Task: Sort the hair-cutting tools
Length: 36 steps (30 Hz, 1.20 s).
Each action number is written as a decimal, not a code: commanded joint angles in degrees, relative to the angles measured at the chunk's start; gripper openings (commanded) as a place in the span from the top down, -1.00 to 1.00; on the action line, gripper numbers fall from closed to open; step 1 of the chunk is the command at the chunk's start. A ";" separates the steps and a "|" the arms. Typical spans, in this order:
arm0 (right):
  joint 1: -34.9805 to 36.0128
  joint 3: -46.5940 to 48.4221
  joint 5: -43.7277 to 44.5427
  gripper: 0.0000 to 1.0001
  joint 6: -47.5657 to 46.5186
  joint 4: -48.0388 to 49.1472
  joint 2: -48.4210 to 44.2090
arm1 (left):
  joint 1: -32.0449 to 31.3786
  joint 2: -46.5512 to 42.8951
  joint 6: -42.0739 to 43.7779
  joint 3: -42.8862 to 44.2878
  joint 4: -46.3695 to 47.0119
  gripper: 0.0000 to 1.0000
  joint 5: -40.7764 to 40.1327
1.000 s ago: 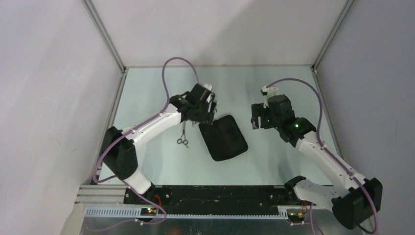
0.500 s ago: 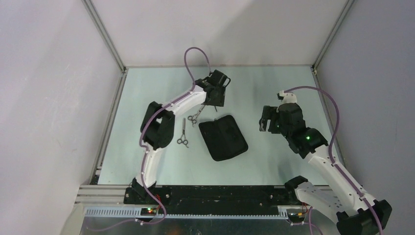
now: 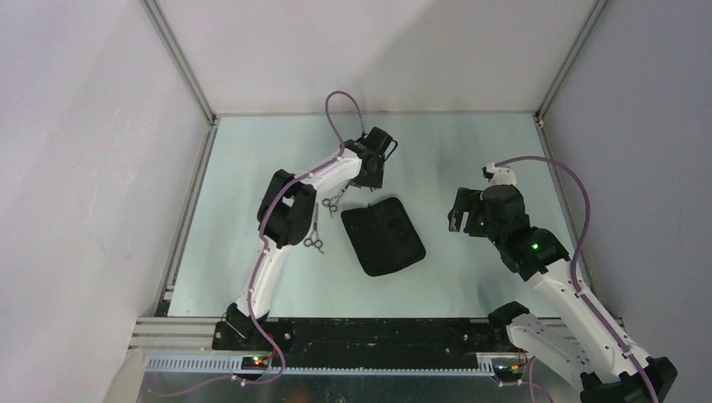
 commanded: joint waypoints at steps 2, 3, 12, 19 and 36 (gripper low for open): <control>-0.21 -0.15 1.20 -0.63 1.36 -0.94 -1.84 | 0.26 1.36 -0.69 2.61 0.14 0.03 -0.34; -0.19 -0.13 1.28 -0.62 1.50 -1.14 -2.09 | 0.25 1.51 -0.65 2.85 -0.65 0.04 -0.71; -0.19 -0.22 0.77 -0.61 1.83 -0.99 -3.07 | 0.34 1.48 -0.39 2.98 -3.91 0.55 -1.64; -0.26 -0.61 -0.89 -0.59 1.20 0.36 -2.78 | 1.37 -3.35 -0.62 -5.52 -0.77 0.99 0.28; -0.21 -0.55 -18.72 -0.56 -14.03 14.85 -5.39 | 1.85 -33.29 31.79 -22.48 9.16 1.00 8.16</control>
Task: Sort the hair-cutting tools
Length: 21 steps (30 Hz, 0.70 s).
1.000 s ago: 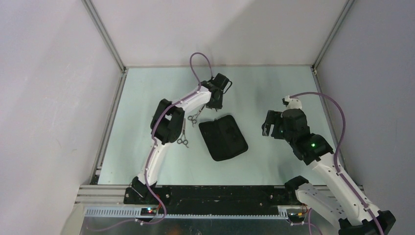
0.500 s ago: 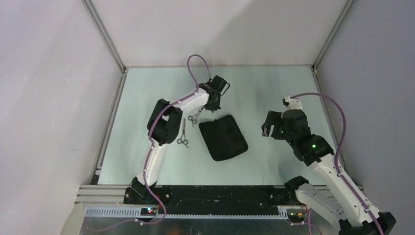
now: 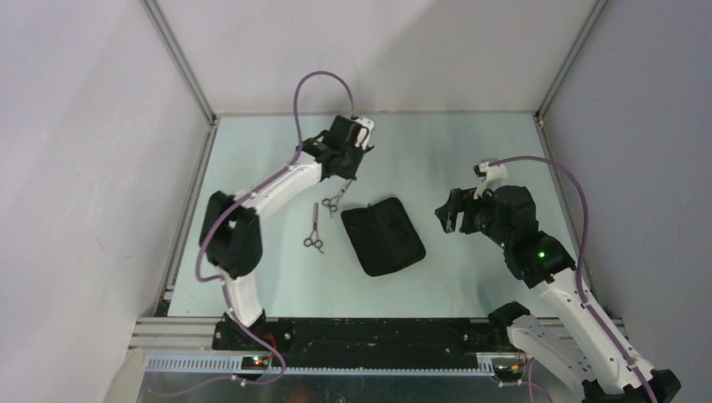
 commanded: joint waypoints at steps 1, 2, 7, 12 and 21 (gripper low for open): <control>-0.23 0.41 -8.46 -0.55 -8.11 9.35 -2.69 | -0.16 -10.47 14.72 -2.35 1.57 1.00 5.24; -0.25 0.41 -9.54 -0.53 -10.93 10.19 -2.96 | -0.15 -12.68 15.86 -3.37 1.36 1.00 5.88; -0.18 0.43 -19.39 -0.44 -21.46 16.37 -4.68 | -0.96 -19.82 24.21 -6.30 -0.96 1.00 10.77; -0.21 2.28 -28.53 -0.30 -28.49 18.65 -2.46 | -4.04 -25.81 31.18 -7.61 -4.73 1.00 10.72; 0.98 6.02 -37.43 -0.18 -40.36 20.80 5.71 | -12.17 -34.58 35.72 -11.23 -6.49 1.00 9.76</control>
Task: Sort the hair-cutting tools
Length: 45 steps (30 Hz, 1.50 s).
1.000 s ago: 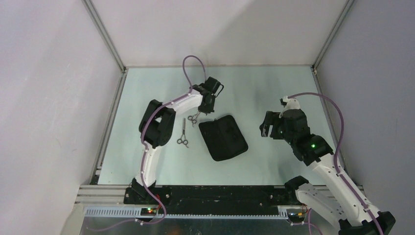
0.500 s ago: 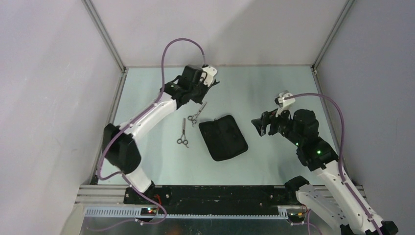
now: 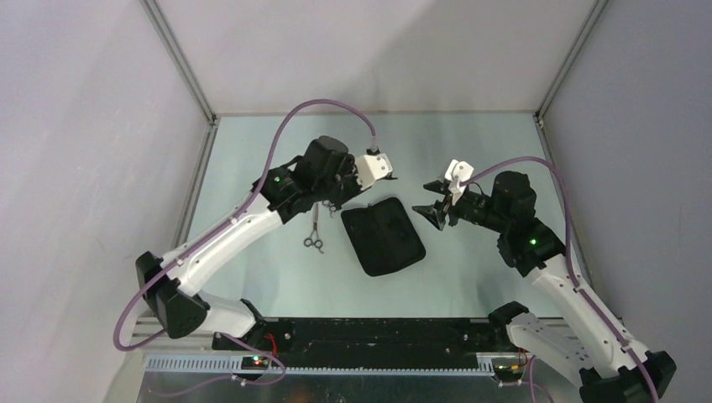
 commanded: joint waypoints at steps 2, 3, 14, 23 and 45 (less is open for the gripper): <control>1.02 4.67 -5.71 -0.15 -8.66 2.50 3.99 | -3.28 -4.99 3.38 -0.15 -0.30 1.00 -0.60; 1.09 4.82 -5.93 -0.14 -9.59 2.62 4.44 | -4.12 -5.24 3.37 -0.12 -0.30 1.00 -0.67; 2.51 5.97 -8.01 0.15 -13.67 3.27 7.89 | -7.50 -6.73 4.70 0.73 -1.82 1.00 -0.72; 3.65 6.02 -7.74 0.23 -14.21 3.47 8.15 | -8.86 -6.14 5.45 1.54 -2.91 1.00 -2.52; 8.37 4.34 0.20 1.00 -12.86 -7.38 5.63 | -9.36 -5.79 0.57 -0.19 3.49 0.15 -13.03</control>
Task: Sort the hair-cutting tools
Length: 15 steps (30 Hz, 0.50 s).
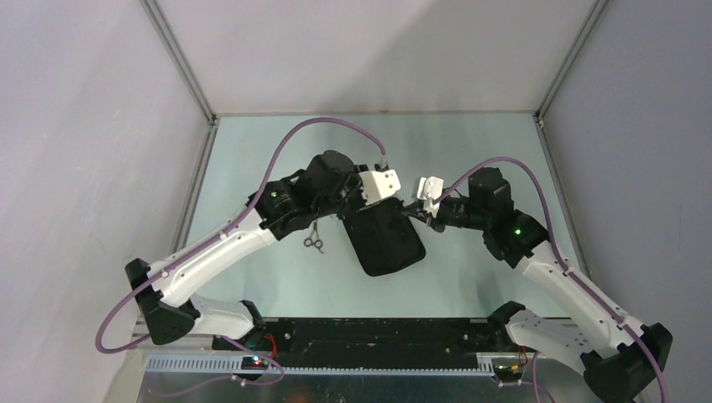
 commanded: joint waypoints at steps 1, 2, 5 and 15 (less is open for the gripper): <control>2.51 0.32 8.72 1.00 4.95 -1.64 -2.31 | 0.75 -0.90 -4.44 -0.55 7.13 0.04 -7.22; 3.57 -0.69 10.48 1.00 6.17 -1.43 -2.62 | 2.06 -0.80 -5.41 -0.66 7.71 -0.01 -7.63; 5.84 -3.04 19.59 1.00 13.56 0.00 -4.19 | 6.19 -0.04 -12.46 -0.56 8.89 -0.22 -6.65; 17.96 -7.84 51.51 1.00 38.69 -1.21 -0.54 | 18.38 11.82 -28.59 0.56 8.31 -0.38 -1.43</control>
